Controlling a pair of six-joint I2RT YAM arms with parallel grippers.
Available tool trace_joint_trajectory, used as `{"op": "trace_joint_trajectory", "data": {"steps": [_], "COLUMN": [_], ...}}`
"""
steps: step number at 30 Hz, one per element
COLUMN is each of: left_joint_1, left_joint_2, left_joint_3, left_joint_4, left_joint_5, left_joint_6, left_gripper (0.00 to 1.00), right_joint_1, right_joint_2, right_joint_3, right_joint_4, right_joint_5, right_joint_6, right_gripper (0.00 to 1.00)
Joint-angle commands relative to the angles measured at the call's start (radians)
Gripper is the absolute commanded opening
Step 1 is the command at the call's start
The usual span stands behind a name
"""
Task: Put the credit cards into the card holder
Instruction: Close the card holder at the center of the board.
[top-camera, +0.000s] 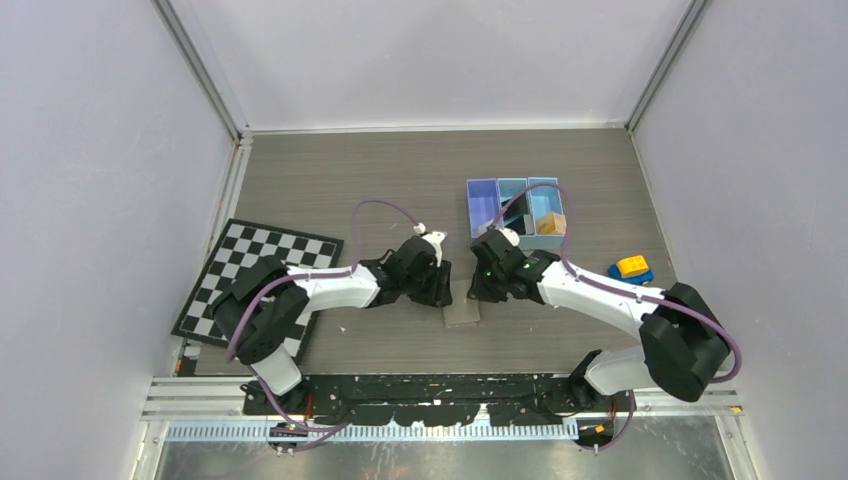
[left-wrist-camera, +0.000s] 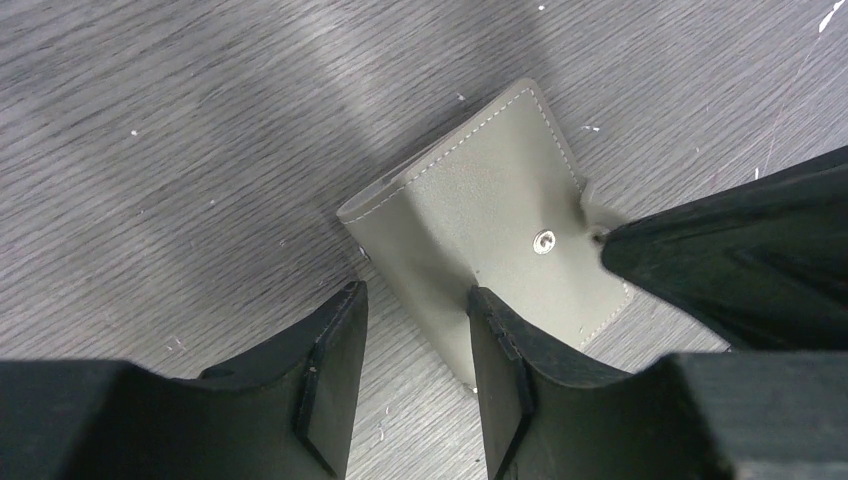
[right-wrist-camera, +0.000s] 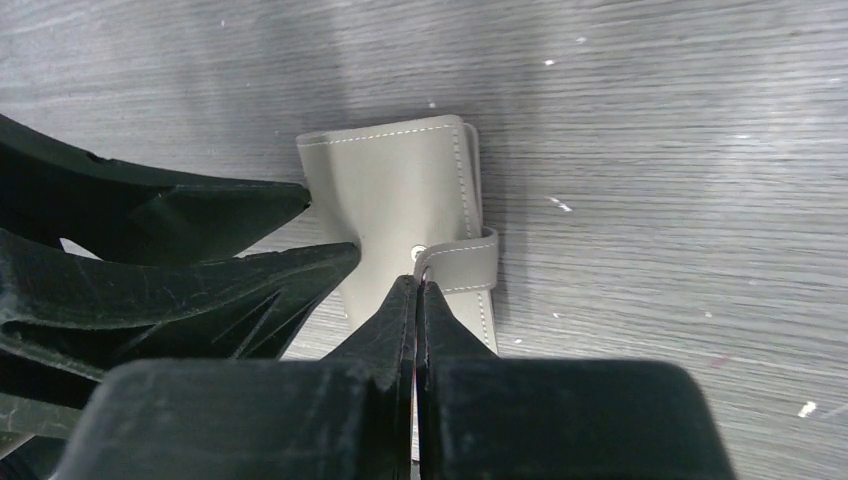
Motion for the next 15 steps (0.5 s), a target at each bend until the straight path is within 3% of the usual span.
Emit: {"op": "trace_joint_trajectory", "data": {"steps": [1,15], "left_joint_1": [-0.006,-0.006], "left_joint_2": [0.018,0.078], "left_joint_3": [-0.034,-0.008], "left_joint_4": [-0.075,-0.073], "left_joint_5": [0.004,-0.011], "left_joint_6": [0.035,0.009], "left_gripper": [0.45,0.38], "right_joint_1": [0.039,0.061], "right_joint_2": [0.037,0.036], "right_joint_3": [0.014,-0.026], "right_joint_4": [0.15,0.172], "right_joint_5": [-0.05,-0.03], "right_joint_6": [0.011,-0.01], "right_gripper": [0.01,0.01]}}
